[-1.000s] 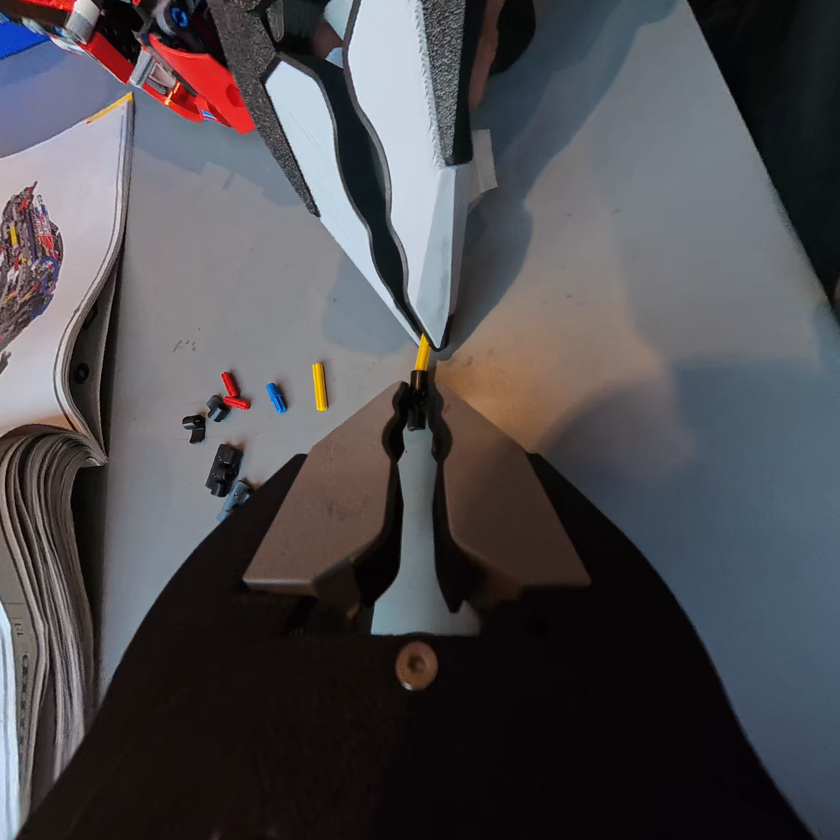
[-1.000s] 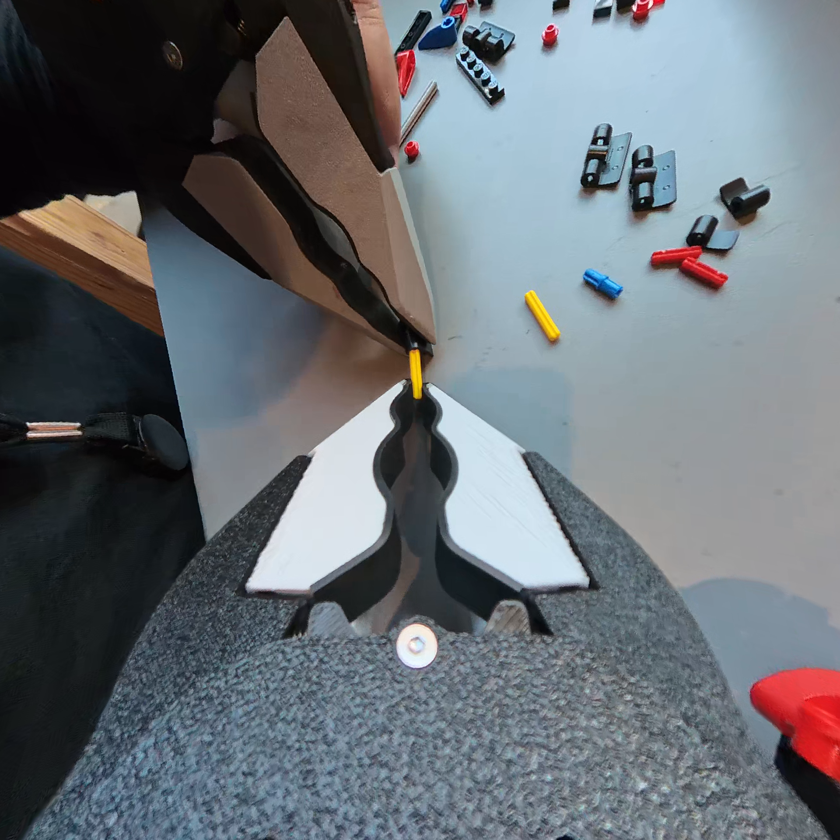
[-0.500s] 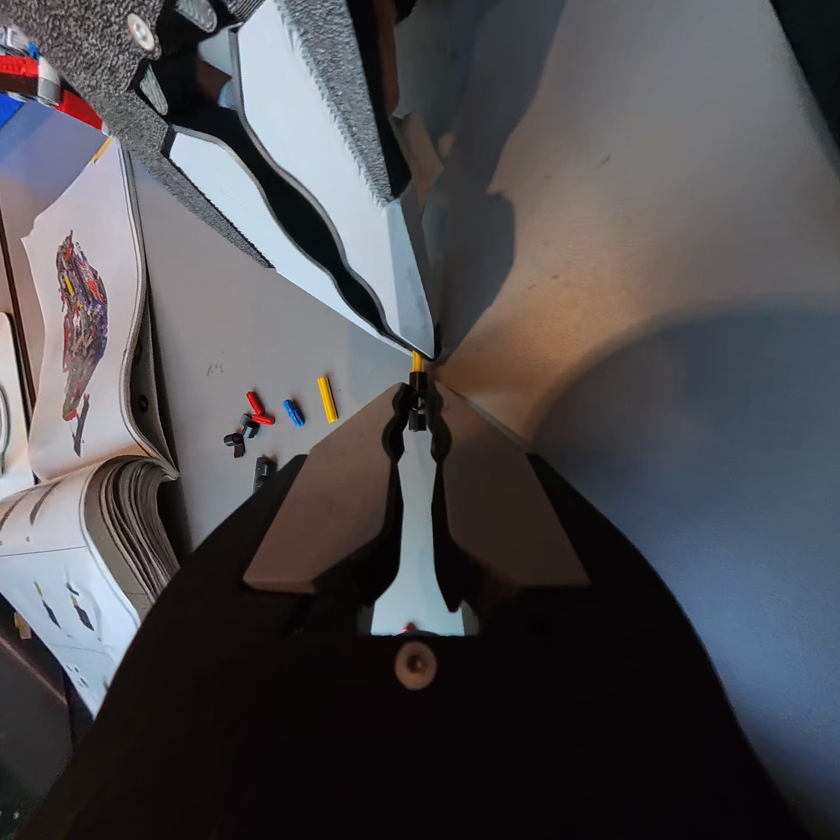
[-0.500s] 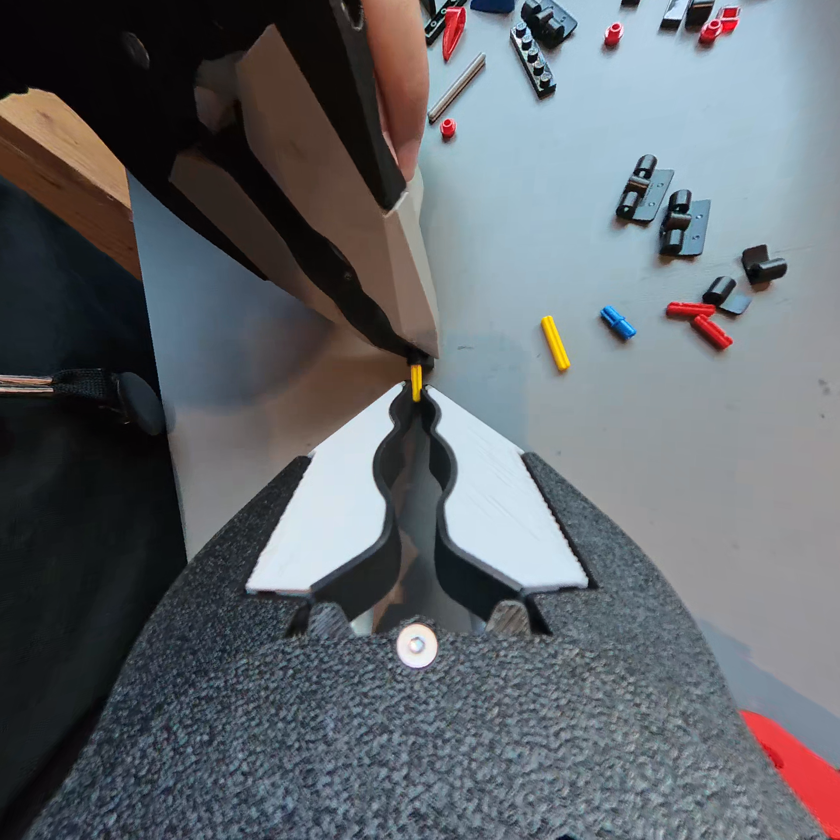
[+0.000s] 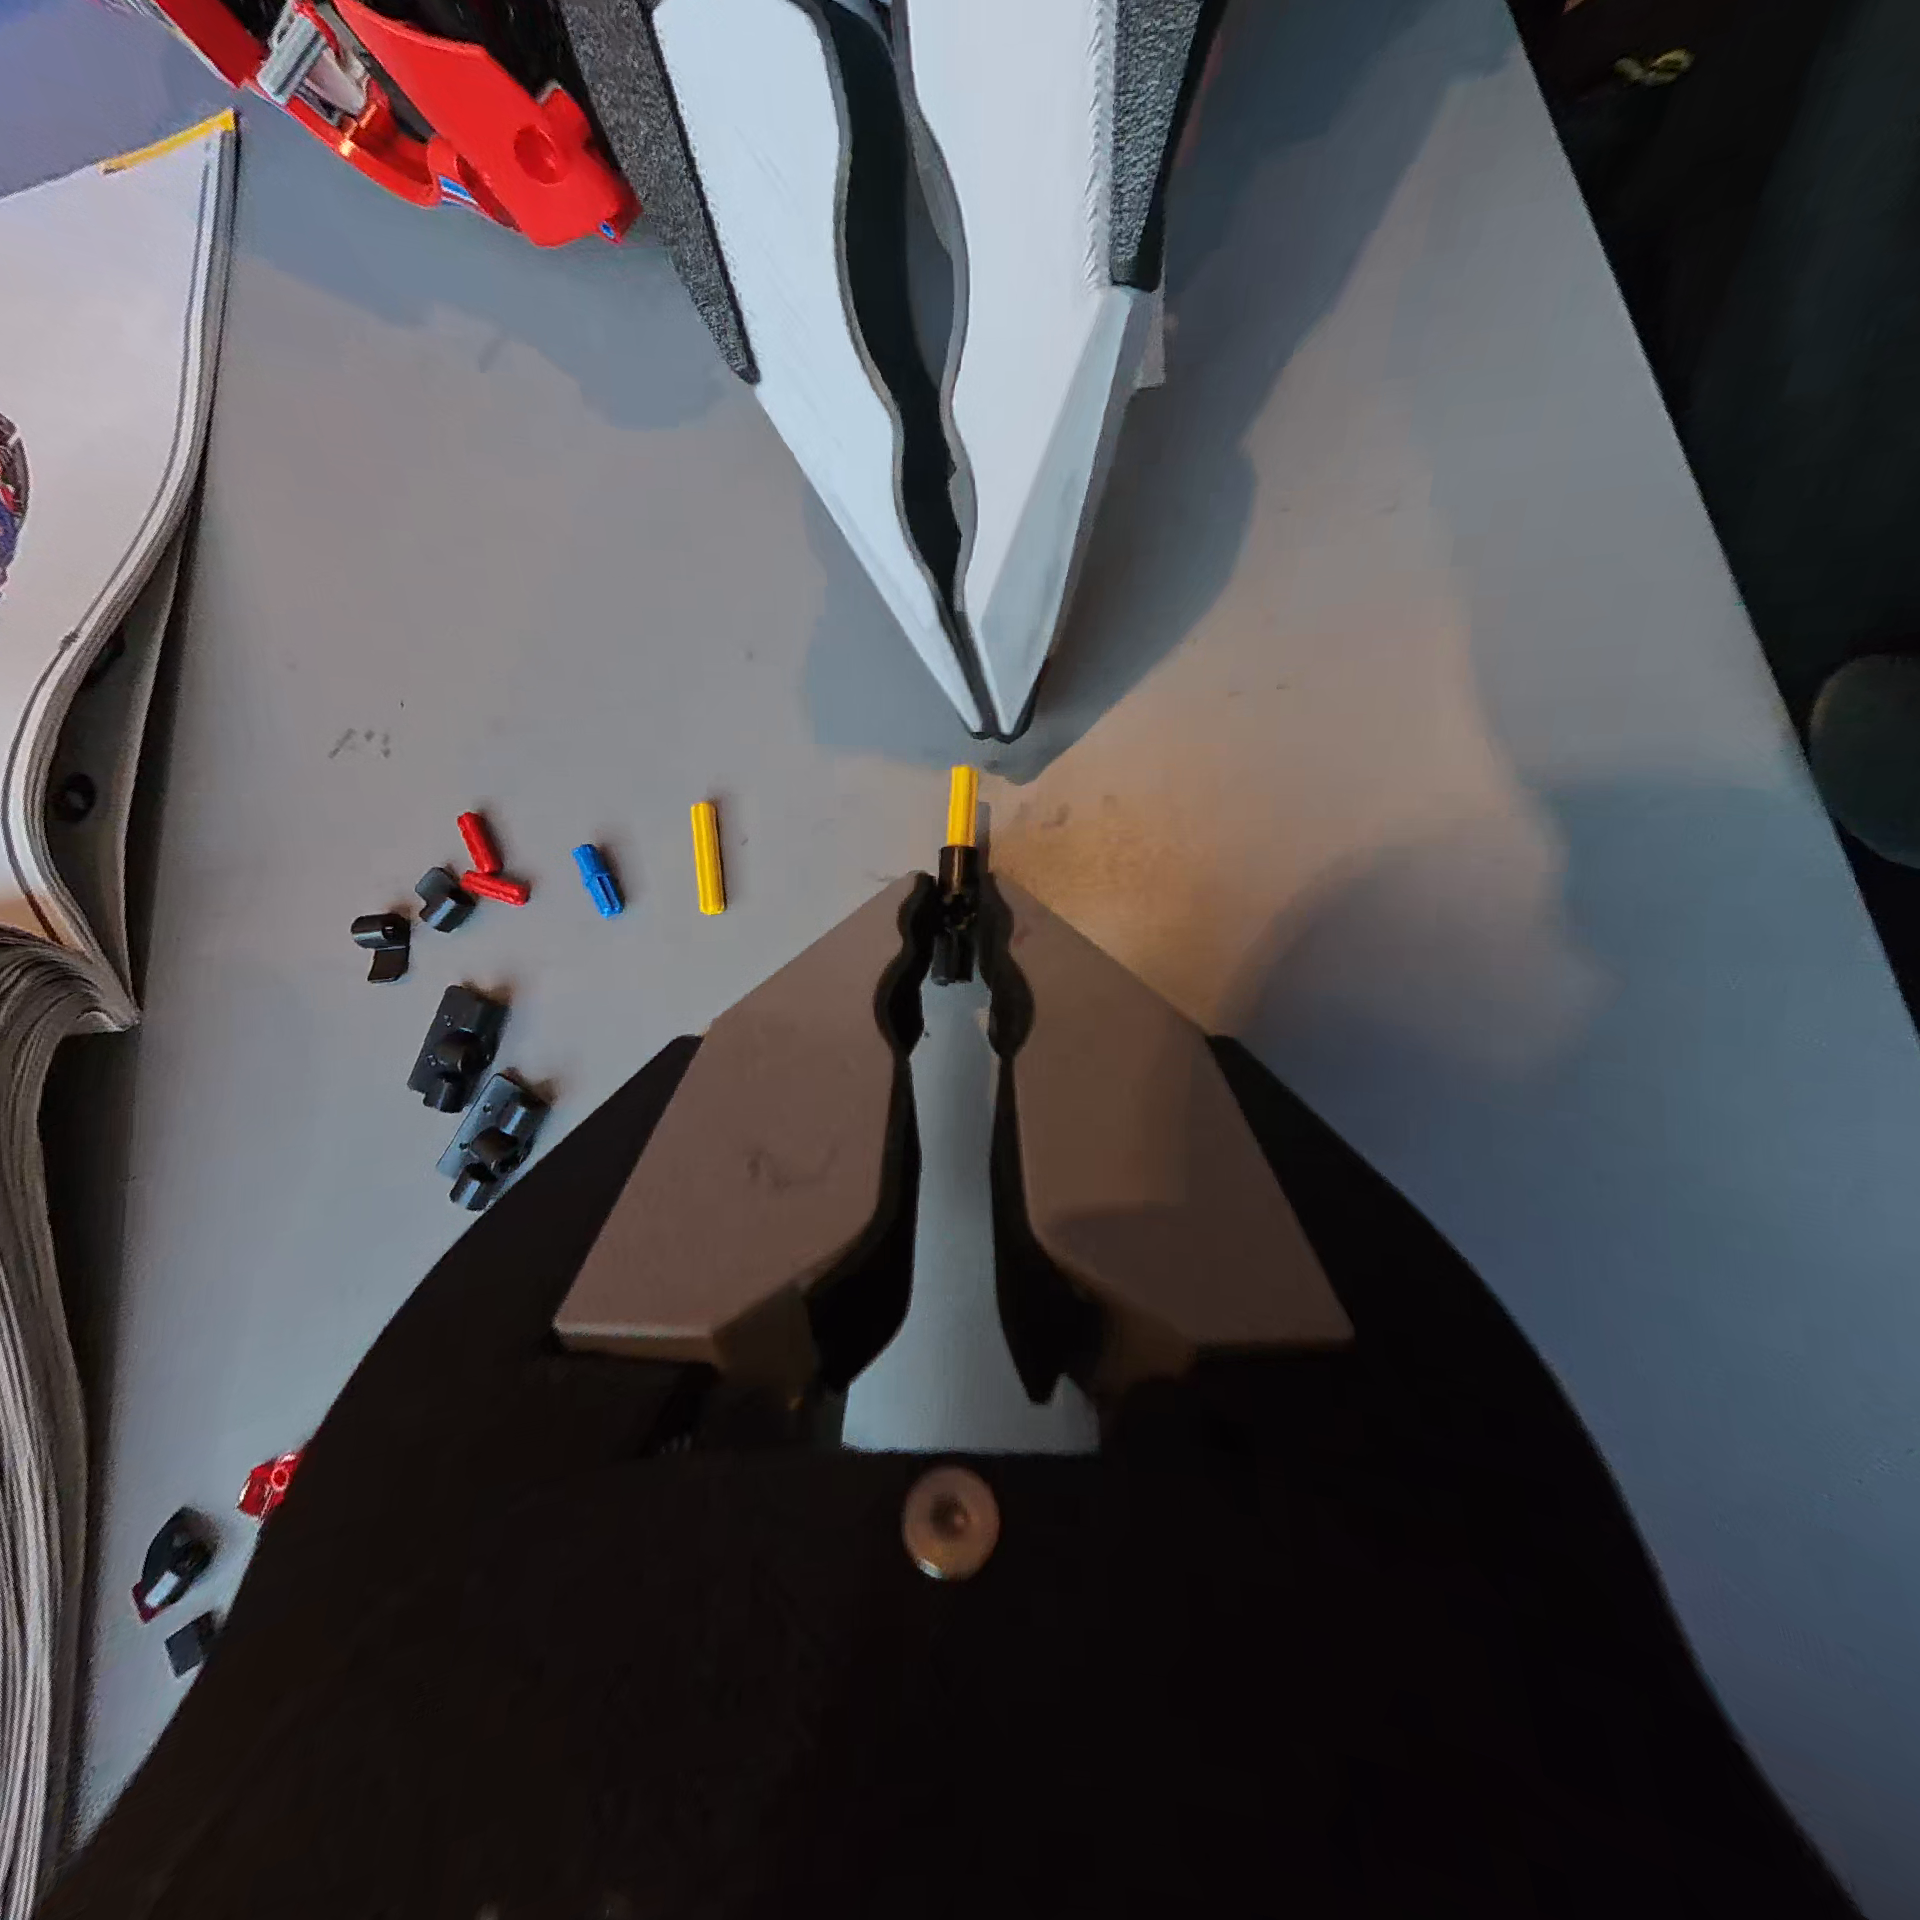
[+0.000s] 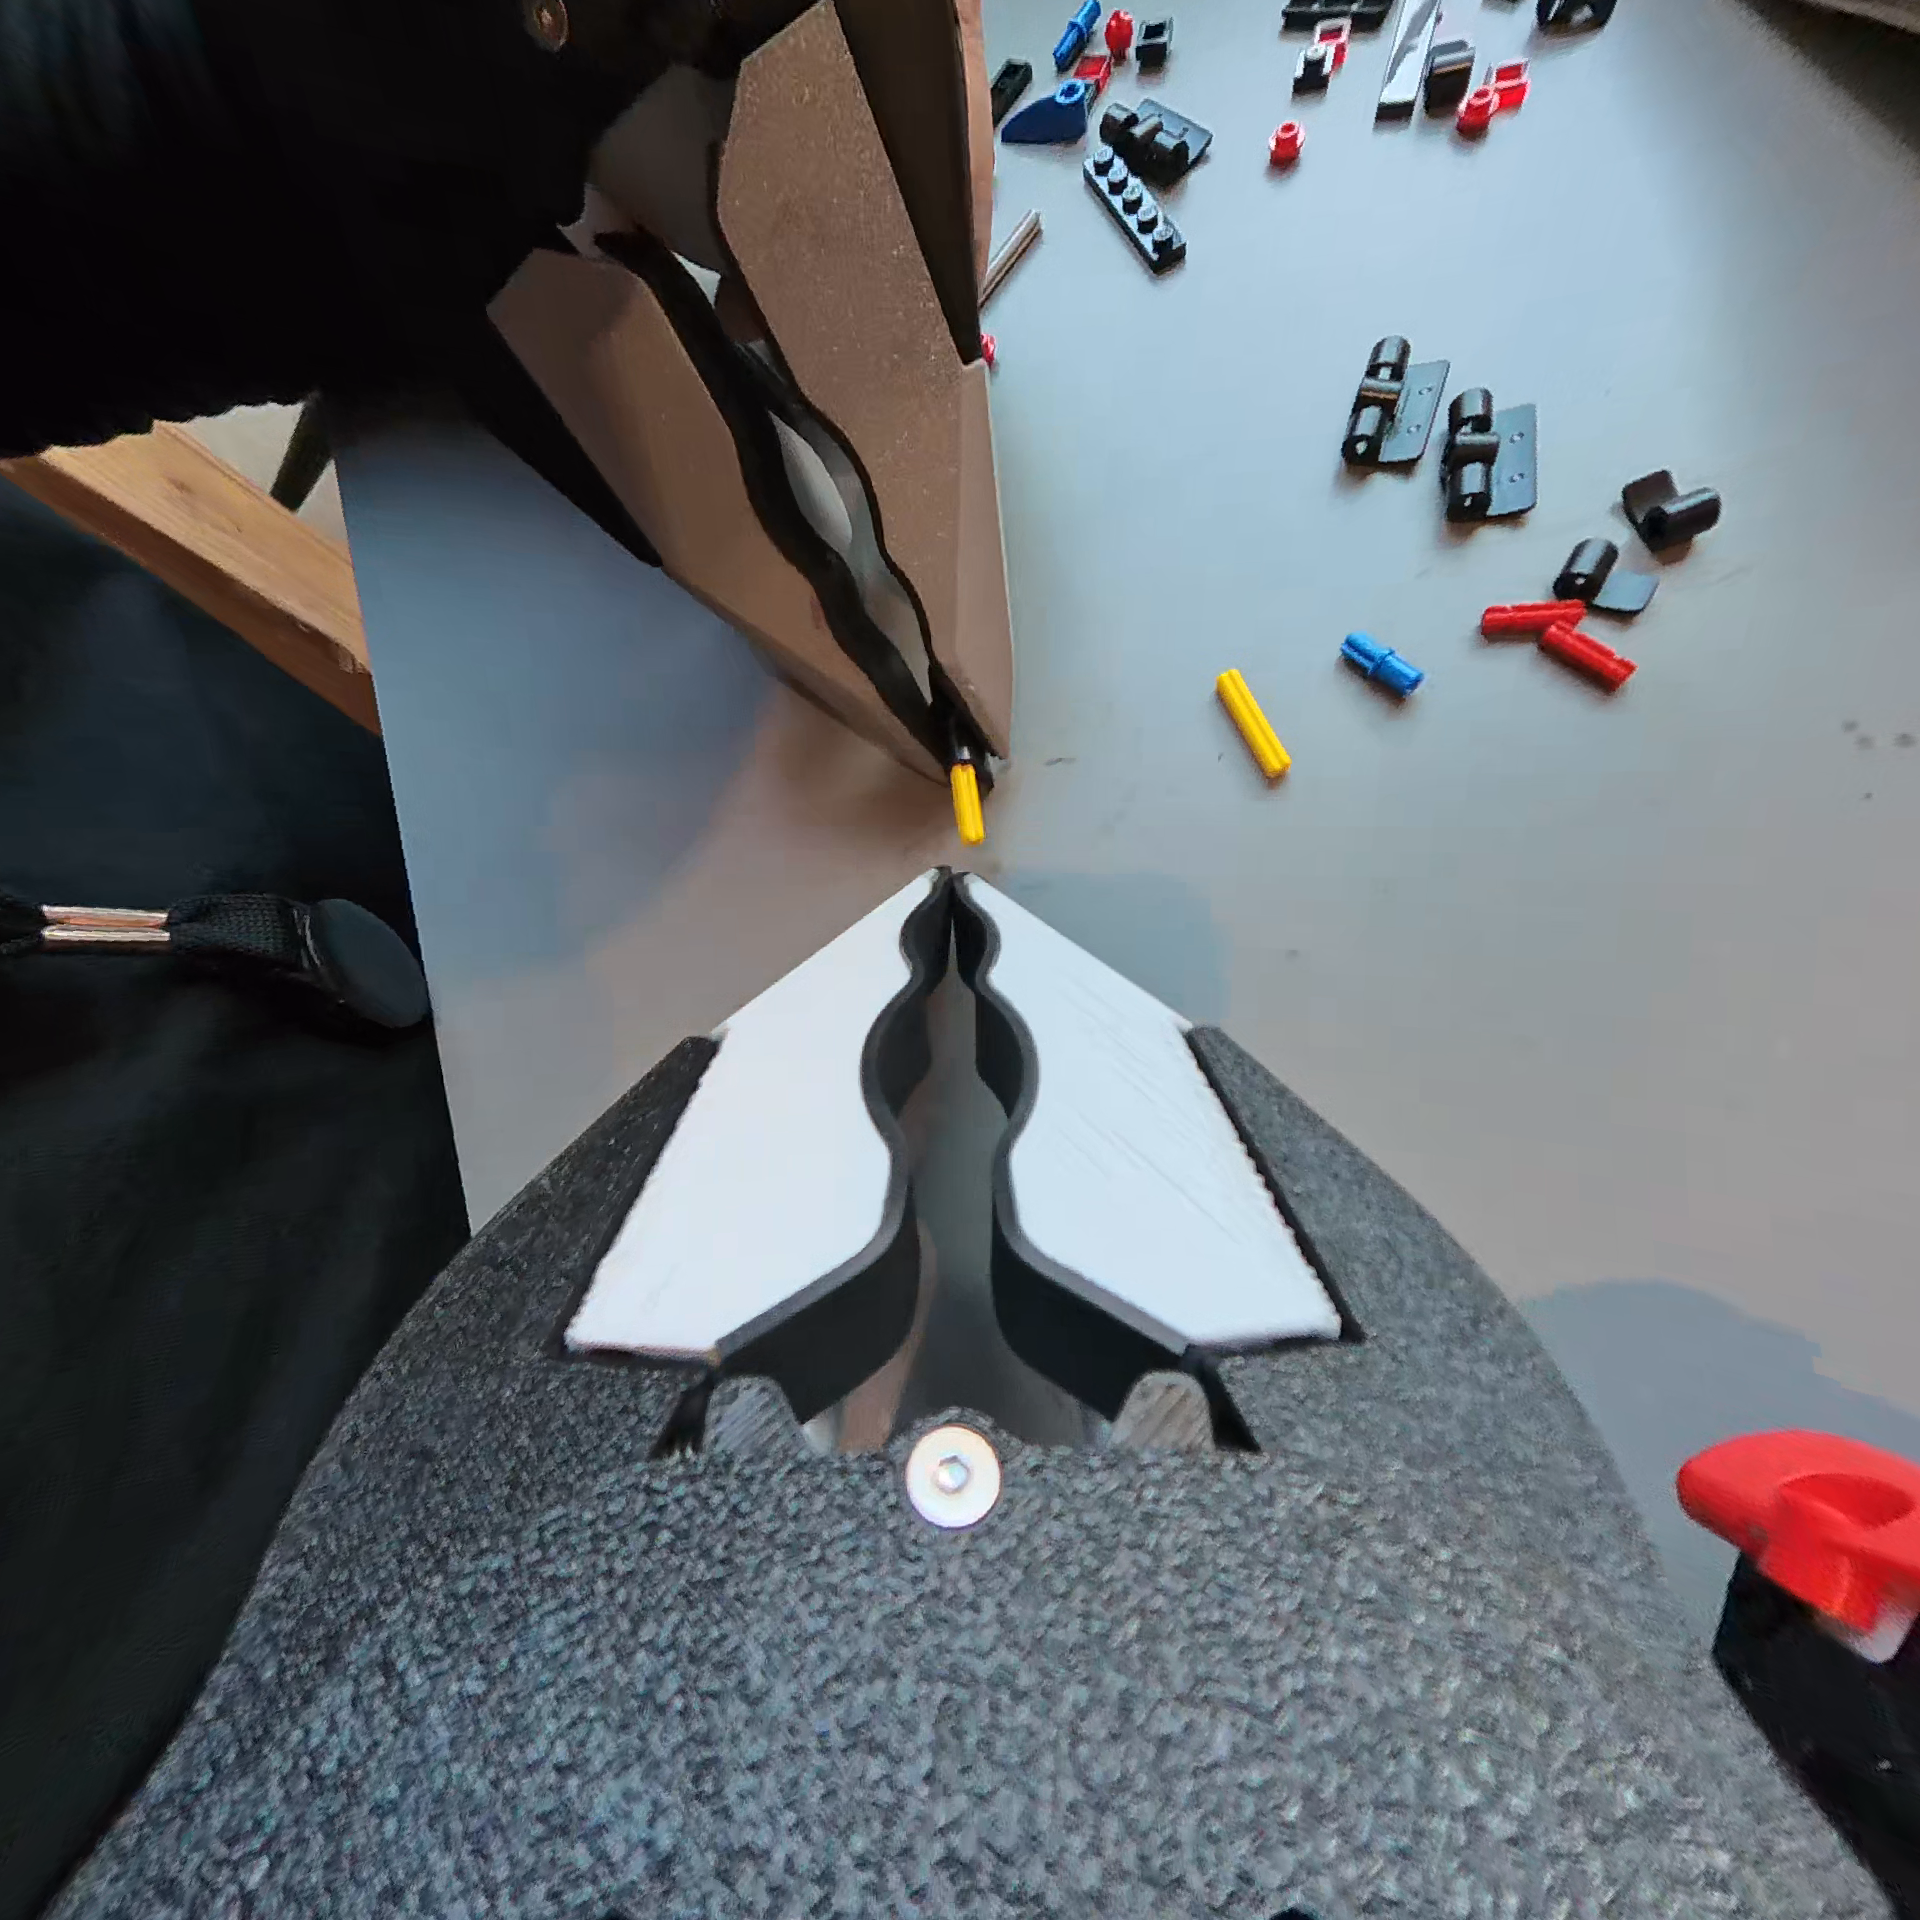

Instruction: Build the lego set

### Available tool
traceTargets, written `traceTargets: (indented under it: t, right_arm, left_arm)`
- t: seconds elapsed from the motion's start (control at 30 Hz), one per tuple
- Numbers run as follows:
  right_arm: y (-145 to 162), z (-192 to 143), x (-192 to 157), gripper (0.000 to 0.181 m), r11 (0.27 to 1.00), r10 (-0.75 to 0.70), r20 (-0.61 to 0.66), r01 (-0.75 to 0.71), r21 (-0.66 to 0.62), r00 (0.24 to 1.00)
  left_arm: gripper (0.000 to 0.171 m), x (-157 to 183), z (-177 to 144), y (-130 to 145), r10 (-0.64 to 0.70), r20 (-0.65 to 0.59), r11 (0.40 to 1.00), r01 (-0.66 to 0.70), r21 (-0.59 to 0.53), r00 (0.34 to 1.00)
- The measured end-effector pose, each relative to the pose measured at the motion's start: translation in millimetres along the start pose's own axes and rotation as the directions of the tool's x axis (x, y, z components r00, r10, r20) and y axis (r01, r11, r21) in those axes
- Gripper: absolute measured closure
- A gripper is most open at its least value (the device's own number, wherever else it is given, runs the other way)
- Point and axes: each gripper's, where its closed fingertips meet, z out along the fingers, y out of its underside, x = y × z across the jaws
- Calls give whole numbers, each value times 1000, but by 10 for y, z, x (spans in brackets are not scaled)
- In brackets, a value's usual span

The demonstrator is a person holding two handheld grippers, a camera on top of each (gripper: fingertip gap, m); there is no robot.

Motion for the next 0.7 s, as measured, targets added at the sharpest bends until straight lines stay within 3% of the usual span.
traceTargets:
  t: [0.7]
  right_arm:
    - [29, 74, 7, 181, 993, -99, 7, 99, -62, 995]
  left_arm:
    - [166, 24, 31, -41, 60, 13, 998, -60, -19, 998]
